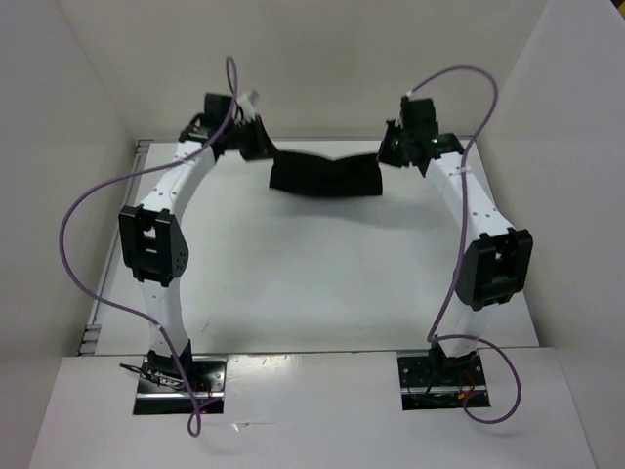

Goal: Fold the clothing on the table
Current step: Flatten the skirt out

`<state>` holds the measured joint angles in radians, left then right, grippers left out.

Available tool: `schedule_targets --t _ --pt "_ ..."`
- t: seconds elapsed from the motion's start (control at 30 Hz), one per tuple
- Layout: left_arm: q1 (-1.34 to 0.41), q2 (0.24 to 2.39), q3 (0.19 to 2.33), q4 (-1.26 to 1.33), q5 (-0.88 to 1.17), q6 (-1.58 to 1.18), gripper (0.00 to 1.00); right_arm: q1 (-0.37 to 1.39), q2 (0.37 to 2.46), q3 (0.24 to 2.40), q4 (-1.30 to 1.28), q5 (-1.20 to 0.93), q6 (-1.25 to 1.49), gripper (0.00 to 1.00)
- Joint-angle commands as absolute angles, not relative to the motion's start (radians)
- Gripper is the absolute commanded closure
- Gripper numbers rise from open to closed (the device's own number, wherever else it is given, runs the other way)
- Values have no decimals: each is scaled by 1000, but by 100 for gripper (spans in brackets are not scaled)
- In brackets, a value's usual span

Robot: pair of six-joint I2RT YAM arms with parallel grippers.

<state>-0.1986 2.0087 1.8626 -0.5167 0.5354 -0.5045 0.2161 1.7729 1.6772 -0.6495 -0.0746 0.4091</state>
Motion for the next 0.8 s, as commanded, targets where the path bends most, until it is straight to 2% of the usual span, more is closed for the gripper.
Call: schedule_targets --t 0.0,0.07,0.13,0.23,0.3,0.33,0.43,0.57,0.77 --pt "-124 2084 2155 -575 681 -515 100 206 1637 1815 -608 -2 390 100" --pt "-101 2095 2244 -595 681 -525 100 206 1597 1815 -594 -35 381 100" --pt "-101 2082 2212 -607 704 -516 100 206 1588 1803 -633 -73 380 100" --pt "-101 1952 1931 -488 768 -543 100 215 1516 1632 -634 -123 371 100" --pt "-101 1830 1748 -416 804 -563 100 230 1396 1548 -597 -135 380 100" --pt "-101 1792 1705 -405 814 -563 100 239 1317 1487 -597 -135 390 100" --pt "-83 1717 1660 -405 801 -563 100 239 1247 1457 -583 -95 403 100" --pt "-74 1849 1797 -459 801 -562 100 230 1345 1529 -592 -74 385 100" --pt "-74 2118 2247 -595 792 -580 100 210 1615 1738 -592 3 373 100"
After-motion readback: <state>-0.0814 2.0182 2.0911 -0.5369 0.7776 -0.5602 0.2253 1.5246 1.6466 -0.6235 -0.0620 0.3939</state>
